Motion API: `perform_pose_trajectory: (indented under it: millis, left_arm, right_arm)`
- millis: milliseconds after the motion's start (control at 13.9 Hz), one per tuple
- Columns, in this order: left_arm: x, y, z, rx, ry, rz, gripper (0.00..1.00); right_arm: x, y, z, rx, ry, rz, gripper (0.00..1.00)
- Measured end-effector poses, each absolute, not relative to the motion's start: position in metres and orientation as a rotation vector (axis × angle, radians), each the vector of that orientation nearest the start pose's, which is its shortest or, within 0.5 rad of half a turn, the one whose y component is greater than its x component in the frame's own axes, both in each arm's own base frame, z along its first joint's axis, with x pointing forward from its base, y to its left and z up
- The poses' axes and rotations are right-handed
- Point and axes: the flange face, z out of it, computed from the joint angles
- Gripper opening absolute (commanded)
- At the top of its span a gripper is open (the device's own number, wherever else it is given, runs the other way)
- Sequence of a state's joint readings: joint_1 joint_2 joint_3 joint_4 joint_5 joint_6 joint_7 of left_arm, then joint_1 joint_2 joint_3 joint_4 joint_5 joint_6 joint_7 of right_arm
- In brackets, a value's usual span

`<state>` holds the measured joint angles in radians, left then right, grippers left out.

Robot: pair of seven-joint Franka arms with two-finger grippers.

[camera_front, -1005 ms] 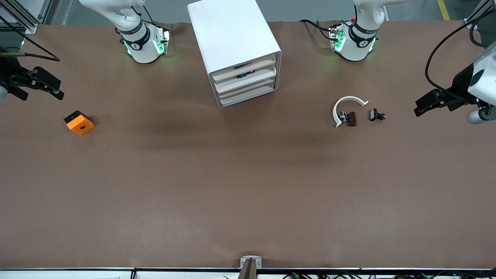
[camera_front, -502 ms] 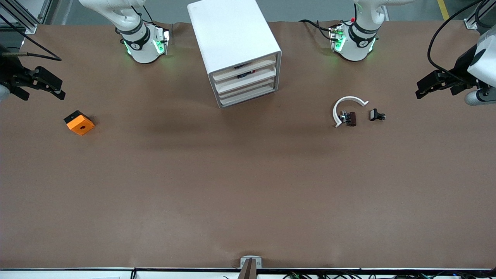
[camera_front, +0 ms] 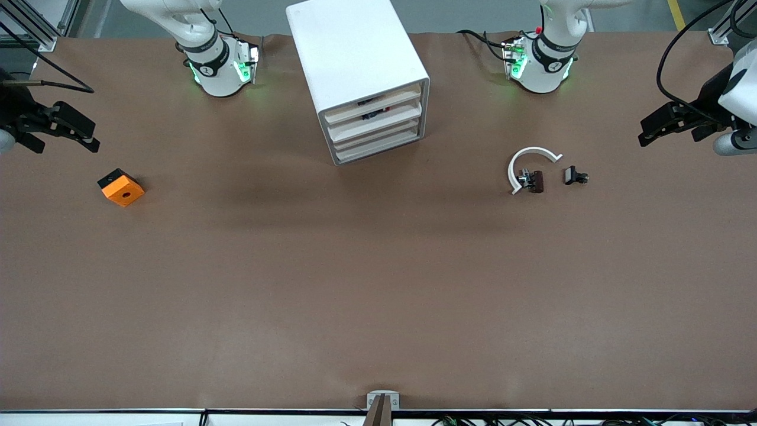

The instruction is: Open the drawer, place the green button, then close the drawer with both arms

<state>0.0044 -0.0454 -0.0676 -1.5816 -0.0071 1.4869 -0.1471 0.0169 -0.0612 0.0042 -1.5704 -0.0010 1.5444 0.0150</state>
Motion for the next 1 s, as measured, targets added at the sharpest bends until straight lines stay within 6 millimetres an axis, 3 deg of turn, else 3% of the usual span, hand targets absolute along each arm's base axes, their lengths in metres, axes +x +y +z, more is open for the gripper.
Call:
perform_pose_trajectory:
  millis: [359,1005]
  left_arm:
    - [0.529,-0.050,0.637,-3.136,-0.088,0.081,1.00]
    - [0.529,-0.046,0.642,-3.138,-0.079,0.063,1.00]
  right_arm:
    - [0.533,0.012,0.656,-3.142,-0.012,-0.055,1.00]
    - [0.533,0.007,0.656,-3.145,0.003,-0.059,1.00]
